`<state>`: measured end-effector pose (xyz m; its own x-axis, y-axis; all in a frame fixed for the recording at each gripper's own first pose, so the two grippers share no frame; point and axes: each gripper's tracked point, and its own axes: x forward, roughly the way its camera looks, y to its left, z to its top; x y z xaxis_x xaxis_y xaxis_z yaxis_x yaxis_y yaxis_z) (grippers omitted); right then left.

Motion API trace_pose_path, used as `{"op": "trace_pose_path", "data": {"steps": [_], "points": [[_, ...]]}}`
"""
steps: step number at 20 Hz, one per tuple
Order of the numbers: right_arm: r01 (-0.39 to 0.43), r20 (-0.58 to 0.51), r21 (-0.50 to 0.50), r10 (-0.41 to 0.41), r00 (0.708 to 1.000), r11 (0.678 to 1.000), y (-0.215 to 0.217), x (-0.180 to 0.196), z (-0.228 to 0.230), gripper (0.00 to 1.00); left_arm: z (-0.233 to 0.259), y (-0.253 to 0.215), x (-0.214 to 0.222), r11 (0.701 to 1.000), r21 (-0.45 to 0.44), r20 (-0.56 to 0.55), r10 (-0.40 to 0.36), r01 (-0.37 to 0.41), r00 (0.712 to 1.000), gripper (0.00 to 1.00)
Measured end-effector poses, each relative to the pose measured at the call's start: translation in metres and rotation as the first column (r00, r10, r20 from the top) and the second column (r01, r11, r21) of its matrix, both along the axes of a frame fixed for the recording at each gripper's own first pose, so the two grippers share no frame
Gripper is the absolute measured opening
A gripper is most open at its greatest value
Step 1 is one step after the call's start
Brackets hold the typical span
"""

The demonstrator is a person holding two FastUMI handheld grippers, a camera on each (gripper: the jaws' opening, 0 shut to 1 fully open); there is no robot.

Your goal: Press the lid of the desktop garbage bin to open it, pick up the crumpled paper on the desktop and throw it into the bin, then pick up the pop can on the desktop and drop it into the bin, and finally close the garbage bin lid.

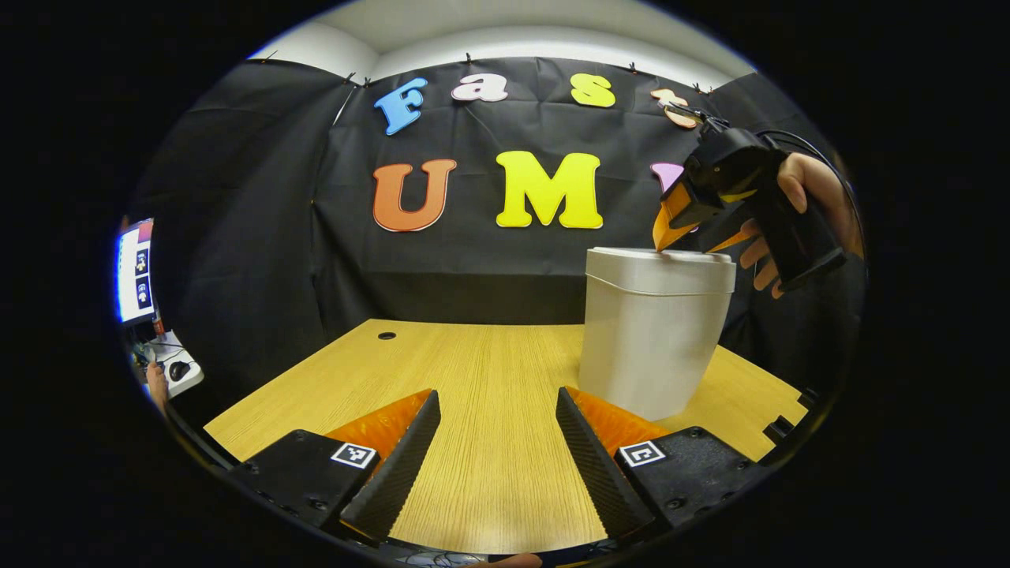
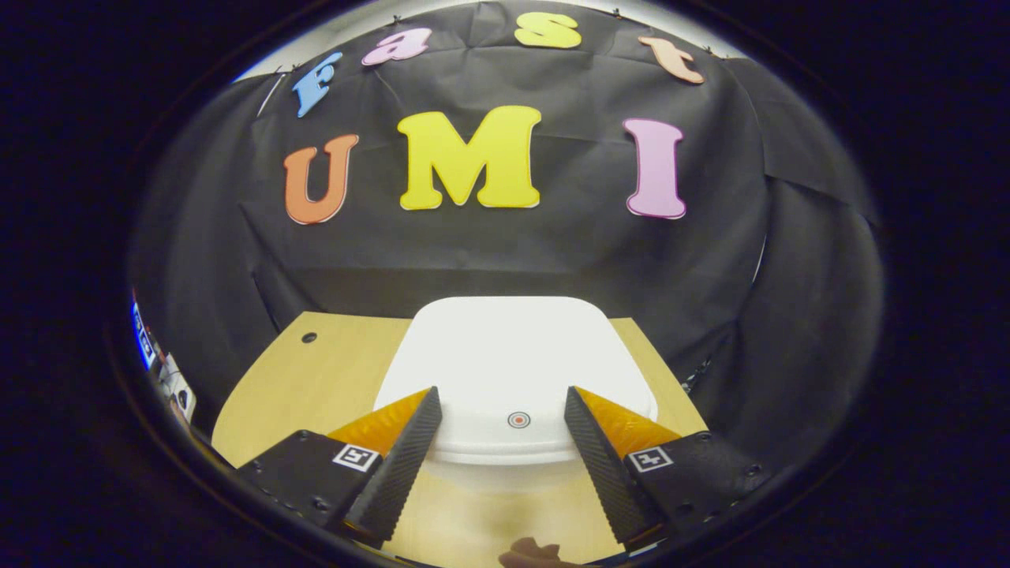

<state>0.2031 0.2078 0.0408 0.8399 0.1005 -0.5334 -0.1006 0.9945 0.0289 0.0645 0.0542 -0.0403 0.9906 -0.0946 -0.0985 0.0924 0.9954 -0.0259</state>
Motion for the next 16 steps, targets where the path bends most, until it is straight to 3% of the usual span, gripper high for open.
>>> {"op": "trace_pose_path", "data": {"steps": [1, 2, 10, 16], "points": [[0.003, 0.016, 0.008, -0.003, 1.000, 1.000, 0.000, 0.000, -0.001, 1.00, 0.002, 0.001, 0.001, 1.000, -0.003, 0.003, 0.003, -0.003, 1.000, 1.00], [0.003, 0.041, 0.007, -0.003, 0.999, 1.000, 0.000, 0.000, -0.001, 1.00, 0.003, 0.002, 0.001, 1.000, -0.007, 0.004, 0.005, -0.005, 1.000, 0.96], [0.027, 0.149, 0.064, -0.037, 0.988, 0.998, 0.001, 0.001, -0.011, 1.00, 0.007, 0.003, -0.002, 1.000, -0.024, 0.013, 0.006, -0.005, 1.000, 0.96], [0.032, 0.187, 0.046, -0.040, 0.982, 0.998, 0.001, 0.005, -0.004, 1.00, 0.012, -0.006, -0.007, 0.999, -0.027, 0.031, -0.023, 0.024, 0.999, 0.96]]}}
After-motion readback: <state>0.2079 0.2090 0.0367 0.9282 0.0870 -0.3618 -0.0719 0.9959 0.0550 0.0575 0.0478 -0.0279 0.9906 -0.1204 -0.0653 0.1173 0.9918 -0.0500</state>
